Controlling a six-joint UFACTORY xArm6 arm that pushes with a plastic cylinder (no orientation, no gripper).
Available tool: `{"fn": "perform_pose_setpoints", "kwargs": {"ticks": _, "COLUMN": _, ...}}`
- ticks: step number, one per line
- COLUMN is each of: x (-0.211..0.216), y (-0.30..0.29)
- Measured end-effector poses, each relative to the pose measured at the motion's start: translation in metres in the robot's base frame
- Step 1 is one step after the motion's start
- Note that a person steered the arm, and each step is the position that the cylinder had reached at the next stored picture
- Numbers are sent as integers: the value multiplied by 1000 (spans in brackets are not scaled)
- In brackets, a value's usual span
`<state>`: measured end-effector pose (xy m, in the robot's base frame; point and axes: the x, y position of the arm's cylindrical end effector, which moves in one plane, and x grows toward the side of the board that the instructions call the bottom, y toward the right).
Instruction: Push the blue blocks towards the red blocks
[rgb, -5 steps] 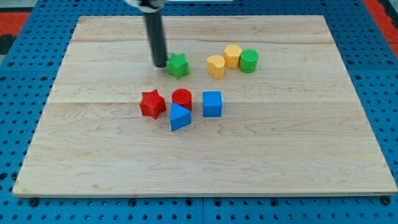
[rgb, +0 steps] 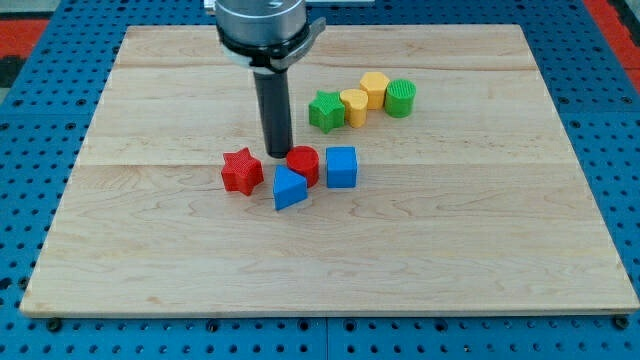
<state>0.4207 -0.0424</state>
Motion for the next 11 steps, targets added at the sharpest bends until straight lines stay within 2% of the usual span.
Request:
{"fn": "perform_pose_setpoints", "kwargs": {"ticks": 1, "x": 0, "y": 10}}
{"fn": "perform_pose_setpoints", "kwargs": {"ticks": 3, "x": -6, "y": 116}}
{"fn": "perform_pose_setpoints", "kwargs": {"ticks": 4, "x": 30, "y": 101}}
{"fn": "perform_pose_setpoints", "kwargs": {"ticks": 5, "x": 40, "y": 41}}
{"fn": "perform_pose_setpoints", "kwargs": {"ticks": 6, "x": 38, "y": 40}}
{"fn": "perform_pose_setpoints", "kwargs": {"ticks": 7, "x": -4, "y": 108}}
{"fn": "perform_pose_setpoints", "kwargs": {"ticks": 8, "x": -7, "y": 115}}
{"fn": "perform_pose_setpoints", "kwargs": {"ticks": 9, "x": -2, "y": 105}}
{"fn": "perform_pose_setpoints", "kwargs": {"ticks": 10, "x": -5, "y": 25}}
{"fn": "perform_pose_setpoints", "kwargs": {"ticks": 11, "x": -5, "y": -22}}
